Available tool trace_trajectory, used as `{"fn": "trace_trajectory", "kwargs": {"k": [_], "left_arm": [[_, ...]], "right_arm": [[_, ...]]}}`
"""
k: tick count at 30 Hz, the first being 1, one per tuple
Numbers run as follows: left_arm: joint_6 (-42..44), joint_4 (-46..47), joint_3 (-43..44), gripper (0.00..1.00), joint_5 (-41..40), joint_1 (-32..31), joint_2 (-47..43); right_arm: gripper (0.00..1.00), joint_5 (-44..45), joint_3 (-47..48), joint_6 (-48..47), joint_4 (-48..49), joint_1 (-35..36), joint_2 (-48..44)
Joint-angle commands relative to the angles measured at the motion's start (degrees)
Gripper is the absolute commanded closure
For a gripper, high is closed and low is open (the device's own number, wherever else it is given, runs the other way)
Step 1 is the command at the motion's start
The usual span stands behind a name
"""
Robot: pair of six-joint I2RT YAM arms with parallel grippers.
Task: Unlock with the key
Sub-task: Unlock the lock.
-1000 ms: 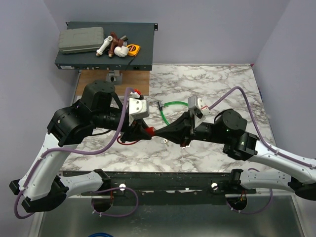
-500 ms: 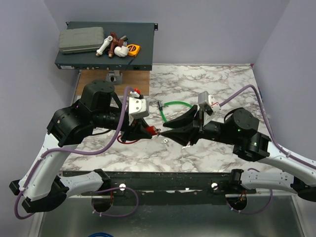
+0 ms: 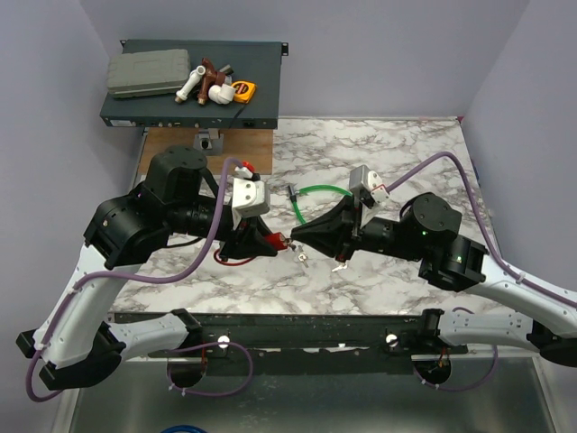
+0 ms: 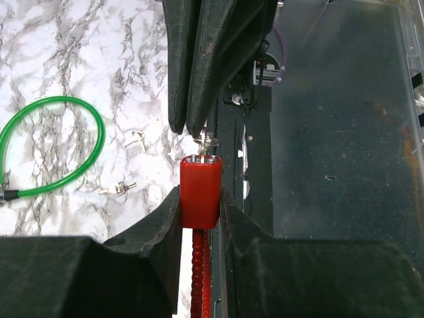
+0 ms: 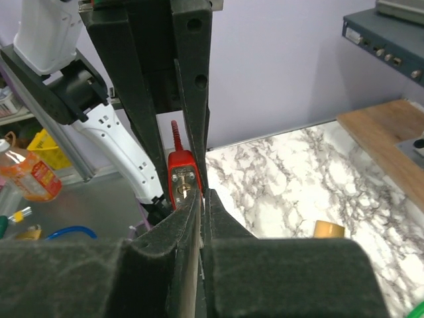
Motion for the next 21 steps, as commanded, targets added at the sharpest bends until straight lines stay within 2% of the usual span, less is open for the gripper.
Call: {"fn": "trace_trajectory", "kwargs": {"k": [1, 5, 13, 21], "left_arm": [[-0.45, 1.46, 0.81, 1.00, 2.64, 0.53, -1.15], [-0.67, 1.54, 0.82, 1.00, 2.82, 0.70, -1.13], [-0.63, 1.48, 0.53, 1.00, 3.40, 1.04, -1.57], [-0.71, 1.46, 0.47, 1.00, 3.85, 1.15, -1.58]], "right_arm": [[0.94, -2.86, 2.03, -1.09, -1.55, -0.07, 0.20], [0.97, -3.59, 1.77, -1.07, -1.48, -0.09, 0.24], [0.87, 1.25, 2.31, -1.56, -1.97, -0.10, -1.52], [0.85, -2.27, 2.38, -0.67, -1.05, -0.10, -0.77]]}}
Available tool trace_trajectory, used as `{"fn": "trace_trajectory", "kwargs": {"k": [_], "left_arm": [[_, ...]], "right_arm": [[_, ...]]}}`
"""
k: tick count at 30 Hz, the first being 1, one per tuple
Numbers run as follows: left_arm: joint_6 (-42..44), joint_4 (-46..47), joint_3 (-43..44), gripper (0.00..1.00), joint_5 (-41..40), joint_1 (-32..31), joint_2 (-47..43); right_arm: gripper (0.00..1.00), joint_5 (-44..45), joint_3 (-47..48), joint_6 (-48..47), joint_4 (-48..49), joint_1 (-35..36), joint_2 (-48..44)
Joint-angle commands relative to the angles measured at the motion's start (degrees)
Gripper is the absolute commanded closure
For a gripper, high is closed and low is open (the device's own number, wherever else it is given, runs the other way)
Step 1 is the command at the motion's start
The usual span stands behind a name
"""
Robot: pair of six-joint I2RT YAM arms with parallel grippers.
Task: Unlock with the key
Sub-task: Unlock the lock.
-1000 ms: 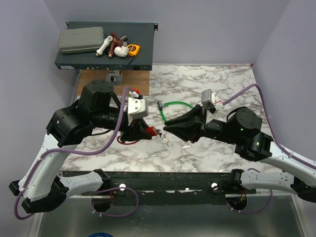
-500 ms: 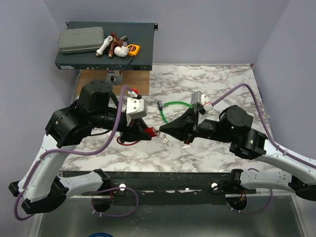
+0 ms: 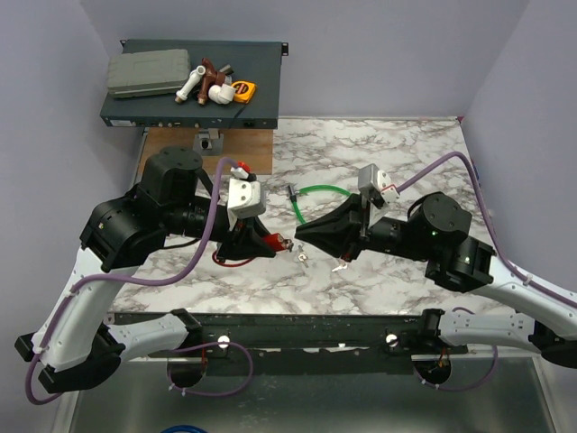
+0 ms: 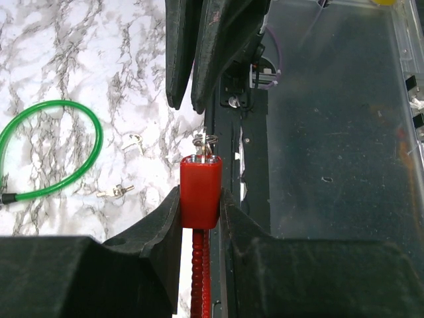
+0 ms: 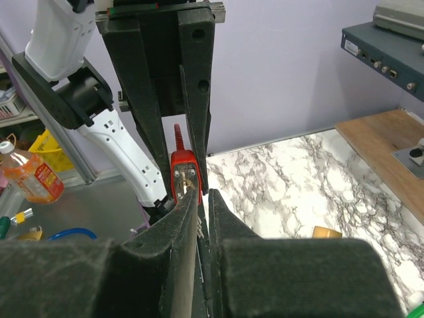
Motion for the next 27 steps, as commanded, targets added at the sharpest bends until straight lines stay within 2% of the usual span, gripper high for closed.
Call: {"fn": "trace_trajectory", "kwargs": {"k": [1, 12, 19, 27], "left_arm": [[-0.47, 1.51, 0.48, 1.00, 2.48, 0.36, -0.82], [-0.56, 1.54, 0.17, 1.00, 2.51, 0.62, -0.98], [-0.74, 1.67, 0.10, 1.00, 2.81, 0.82, -1.12], [-1.09, 1.89, 0.38, 1.00, 3.36, 0.95, -1.17]], "right_arm": [[0.85, -2.34, 1.34, 0.65, 0.40, -0.06, 0.30], [0.87, -7.50, 1.46, 1.07, 1.42, -0.03, 2.89], [0.99, -7.11, 0.90, 0.74, 3.20, -0.10, 3.03], [0.99, -8.30, 0.41, 0.92, 2.51, -0.07, 4.64]]}}
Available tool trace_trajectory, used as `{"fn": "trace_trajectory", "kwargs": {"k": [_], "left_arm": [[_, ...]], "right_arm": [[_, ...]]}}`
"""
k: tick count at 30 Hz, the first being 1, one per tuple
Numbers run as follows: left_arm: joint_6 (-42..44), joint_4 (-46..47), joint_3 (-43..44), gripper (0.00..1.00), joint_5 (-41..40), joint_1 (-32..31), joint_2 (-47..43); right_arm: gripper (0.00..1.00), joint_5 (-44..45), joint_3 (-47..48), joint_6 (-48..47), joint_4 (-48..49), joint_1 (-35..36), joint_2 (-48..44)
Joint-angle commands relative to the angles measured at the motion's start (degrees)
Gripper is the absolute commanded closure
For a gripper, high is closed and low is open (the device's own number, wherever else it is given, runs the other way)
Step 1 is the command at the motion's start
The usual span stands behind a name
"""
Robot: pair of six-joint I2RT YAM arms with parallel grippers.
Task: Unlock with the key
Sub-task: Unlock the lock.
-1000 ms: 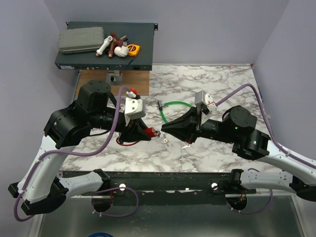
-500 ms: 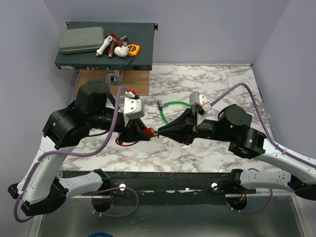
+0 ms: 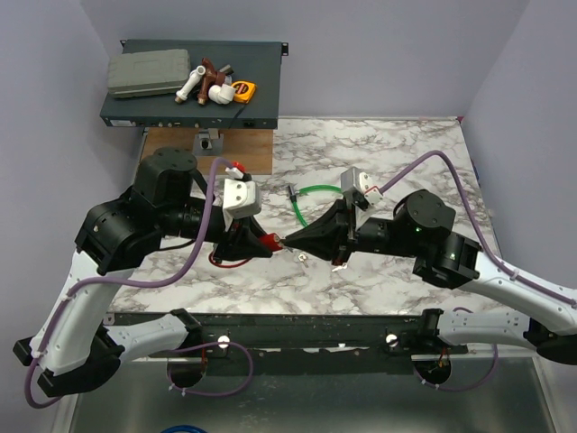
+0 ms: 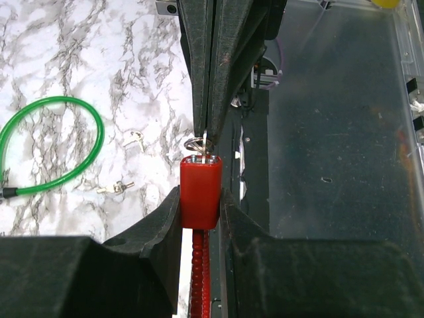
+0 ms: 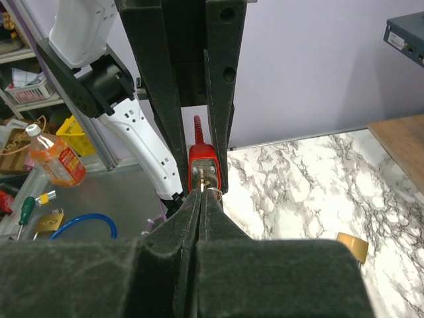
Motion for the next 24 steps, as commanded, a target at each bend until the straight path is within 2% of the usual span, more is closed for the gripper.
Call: {"fn": "trace_trajectory", "kwargs": {"k": [1, 10, 16, 21, 24], "left_arm": [[-0.96, 2.44, 0.40, 1.00, 3.23, 0.24, -0.46], [-1.00, 2.68, 2.38, 1.00, 3.30, 0.28, 0.32], [5.13, 0.82, 1.25, 1.00, -3.98, -0.04, -0.32], [9.41, -0.28, 0.16, 1.00, -8.80, -1.11, -0.63], [10.28, -0.44, -0.40, 1.00, -9.32, -1.06, -0.56]], "right_arm": [[0.99, -2.25, 0.26, 0.02, 0.18, 0.01, 1.81], [0.99, -1.28, 1.97, 2.10, -3.41, 0.01, 6.45], [0.99, 4.61, 4.03, 4.14, -6.76, -0.05, 5.31], [0.99, 4.81, 4.74, 3.46, -9.37, -0.01, 5.73], [0.93, 6.97, 7.18, 2.13, -12.84, 0.01, 5.83]]}}
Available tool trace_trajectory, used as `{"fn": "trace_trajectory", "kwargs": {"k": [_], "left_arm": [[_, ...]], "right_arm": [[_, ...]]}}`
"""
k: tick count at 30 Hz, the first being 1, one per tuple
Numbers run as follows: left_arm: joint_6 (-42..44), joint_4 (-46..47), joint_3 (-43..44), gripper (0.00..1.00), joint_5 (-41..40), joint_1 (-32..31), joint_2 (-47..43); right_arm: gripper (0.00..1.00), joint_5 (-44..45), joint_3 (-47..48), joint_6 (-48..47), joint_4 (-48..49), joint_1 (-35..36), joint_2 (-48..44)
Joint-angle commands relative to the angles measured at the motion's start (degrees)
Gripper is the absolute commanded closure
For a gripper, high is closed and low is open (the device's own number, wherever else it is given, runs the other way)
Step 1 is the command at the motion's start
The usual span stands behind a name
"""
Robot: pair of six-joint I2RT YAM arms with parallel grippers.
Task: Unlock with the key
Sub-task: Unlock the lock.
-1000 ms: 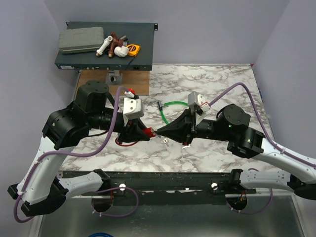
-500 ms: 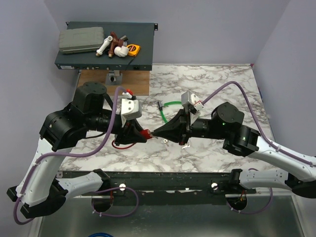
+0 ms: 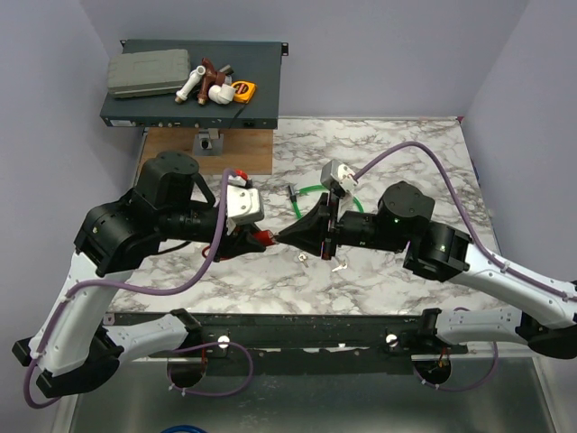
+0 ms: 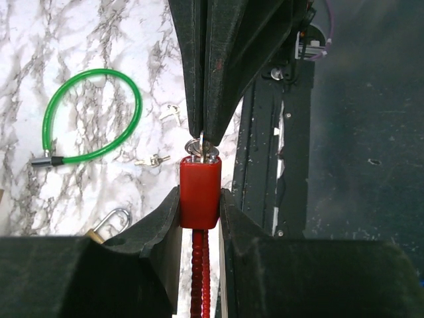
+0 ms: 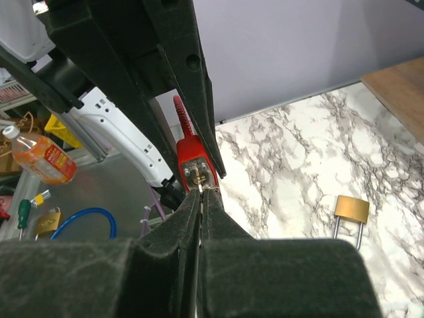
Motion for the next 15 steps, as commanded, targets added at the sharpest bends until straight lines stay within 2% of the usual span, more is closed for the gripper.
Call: {"fn": "trace_trajectory", "kwargs": {"k": [1, 6, 15], "left_arm": [[3.84, 3.04, -0.59, 1.00, -1.27, -0.64, -0.08], [3.74, 4.12, -2.73, 1.00, -1.17, -0.63, -0.78], [2.55, 4.66, -2.58, 1.00, -0.21, -0.69, -0.35]], "right_arm": [[0.91, 4.21, 4.13, -1.55, -7.60, 0.25, 1.16], [0.80, 7.11, 6.26, -4.72, -9.66, 0.17, -0.99], [0.80, 0.33, 6.72, -6.68, -10.00, 0.24, 0.66]]}}
